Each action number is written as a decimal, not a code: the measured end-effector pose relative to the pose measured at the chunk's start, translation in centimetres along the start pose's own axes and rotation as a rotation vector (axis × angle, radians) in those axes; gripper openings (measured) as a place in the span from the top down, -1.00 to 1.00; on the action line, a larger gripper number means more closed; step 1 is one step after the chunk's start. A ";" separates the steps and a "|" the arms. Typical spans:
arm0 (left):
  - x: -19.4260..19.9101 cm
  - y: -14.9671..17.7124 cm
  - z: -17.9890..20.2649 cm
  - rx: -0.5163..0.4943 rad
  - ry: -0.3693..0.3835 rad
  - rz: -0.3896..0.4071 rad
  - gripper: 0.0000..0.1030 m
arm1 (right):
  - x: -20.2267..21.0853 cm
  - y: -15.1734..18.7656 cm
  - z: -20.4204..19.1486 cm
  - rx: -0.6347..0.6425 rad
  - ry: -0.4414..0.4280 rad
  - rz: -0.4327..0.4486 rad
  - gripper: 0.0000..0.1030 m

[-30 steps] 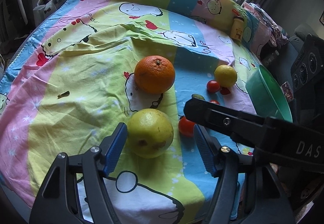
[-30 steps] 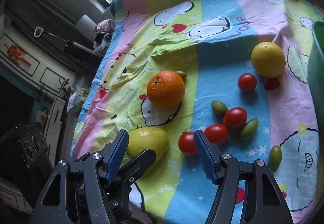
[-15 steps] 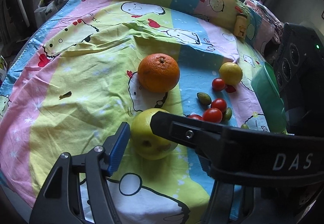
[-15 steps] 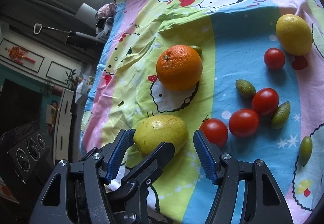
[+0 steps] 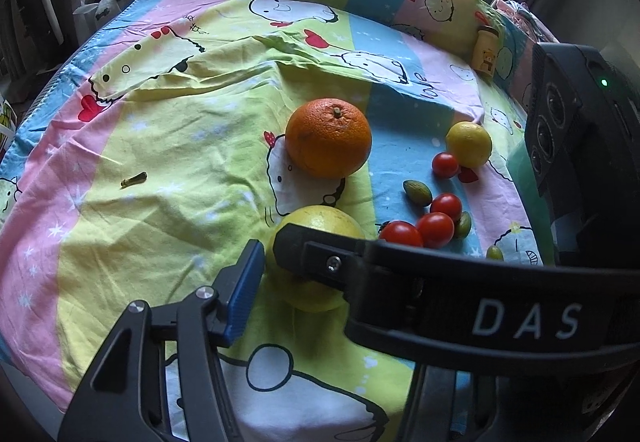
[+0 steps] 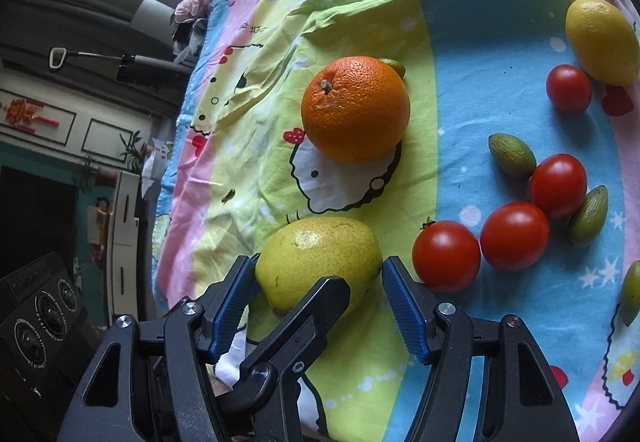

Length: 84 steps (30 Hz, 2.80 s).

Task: Organize fruits
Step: 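Close the right gripper around the yellow-green pomelo, then lift the pomelo with the right gripper and carry it over the green basin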

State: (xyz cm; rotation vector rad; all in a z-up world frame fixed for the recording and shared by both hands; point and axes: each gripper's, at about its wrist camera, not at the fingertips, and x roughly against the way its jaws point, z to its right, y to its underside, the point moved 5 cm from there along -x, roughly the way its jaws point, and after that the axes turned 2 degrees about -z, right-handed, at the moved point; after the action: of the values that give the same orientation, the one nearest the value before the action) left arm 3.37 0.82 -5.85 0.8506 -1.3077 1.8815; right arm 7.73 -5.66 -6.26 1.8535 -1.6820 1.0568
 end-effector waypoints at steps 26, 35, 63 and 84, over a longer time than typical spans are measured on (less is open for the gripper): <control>1.3 -0.3 1.9 -0.060 0.033 0.077 -0.07 | 2.2 0.0 0.3 0.019 -0.023 0.070 -0.34; 2.0 -0.5 2.9 -0.081 0.061 0.114 -0.07 | 3.6 0.0 0.0 0.043 0.002 0.120 -0.34; 5.5 -1.6 7.5 -0.168 0.125 0.257 -0.07 | 10.0 0.5 -0.8 0.114 0.046 0.302 -0.34; 6.1 -2.6 12.7 -0.251 0.171 0.263 -0.07 | 15.0 0.6 1.6 0.079 0.055 0.411 -0.34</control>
State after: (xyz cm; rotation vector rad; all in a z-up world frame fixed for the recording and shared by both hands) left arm 3.81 -9.55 4.01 0.3949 -1.5651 1.8851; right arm 7.21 -16.61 4.07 1.5400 -2.0677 1.3347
